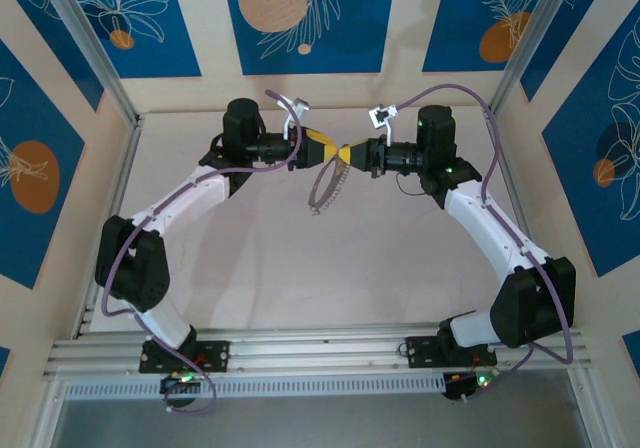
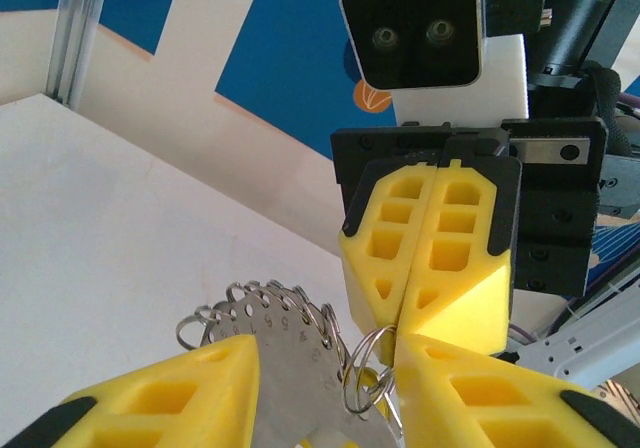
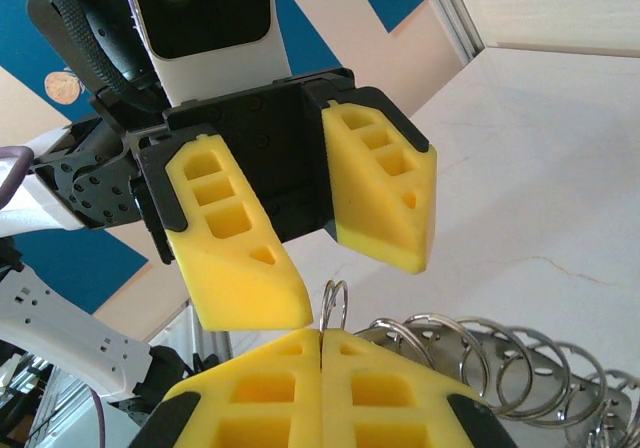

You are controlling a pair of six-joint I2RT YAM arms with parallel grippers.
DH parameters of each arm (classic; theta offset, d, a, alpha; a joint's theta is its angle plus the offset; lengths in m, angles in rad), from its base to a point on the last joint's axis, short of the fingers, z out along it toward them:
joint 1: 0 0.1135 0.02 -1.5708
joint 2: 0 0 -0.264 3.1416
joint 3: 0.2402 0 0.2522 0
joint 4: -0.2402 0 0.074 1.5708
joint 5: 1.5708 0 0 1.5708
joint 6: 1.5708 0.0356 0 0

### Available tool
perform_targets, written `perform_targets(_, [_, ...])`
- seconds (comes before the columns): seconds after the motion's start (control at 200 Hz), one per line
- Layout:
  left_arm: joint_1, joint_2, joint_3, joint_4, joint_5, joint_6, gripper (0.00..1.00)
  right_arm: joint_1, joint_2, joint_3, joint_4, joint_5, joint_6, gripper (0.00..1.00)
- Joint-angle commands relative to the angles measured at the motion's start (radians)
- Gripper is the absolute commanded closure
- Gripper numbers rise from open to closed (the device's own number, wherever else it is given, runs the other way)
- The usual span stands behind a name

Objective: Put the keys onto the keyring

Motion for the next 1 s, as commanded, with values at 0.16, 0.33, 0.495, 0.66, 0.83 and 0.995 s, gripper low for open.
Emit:
perform_targets(0.16, [-0.004, 0.0, 0.026, 0.071, 0.061, -0.031, 0.7, 0.005, -0.007, 0.0, 0.028, -0.024, 0.01, 1.0])
perform_targets(0.33, [-0.008, -0.002, 0.016, 0.078, 0.073, -0.034, 0.74, 0.004, -0.005, 0.001, 0.029, -0.022, 0.011, 1.0])
perform_targets(0.495, [-0.009, -0.002, 0.011, 0.081, 0.079, -0.034, 0.76, 0.004, -0.005, 0.002, 0.029, -0.019, 0.012, 1.0])
perform_targets(0.66, [-0.012, -0.001, 0.008, 0.081, 0.087, -0.031, 0.78, 0.004, -0.005, 0.003, 0.03, -0.017, 0.012, 1.0])
perform_targets(0.83, [-0.016, 0.003, 0.005, 0.072, 0.097, -0.022, 0.8, 0.004, -0.003, 0.005, 0.03, -0.015, 0.011, 1.0])
perform_targets(0.995, [-0.018, 0.001, 0.002, 0.055, 0.103, -0.007, 0.83, 0.003, -0.002, 0.005, 0.029, -0.014, 0.013, 1.0])
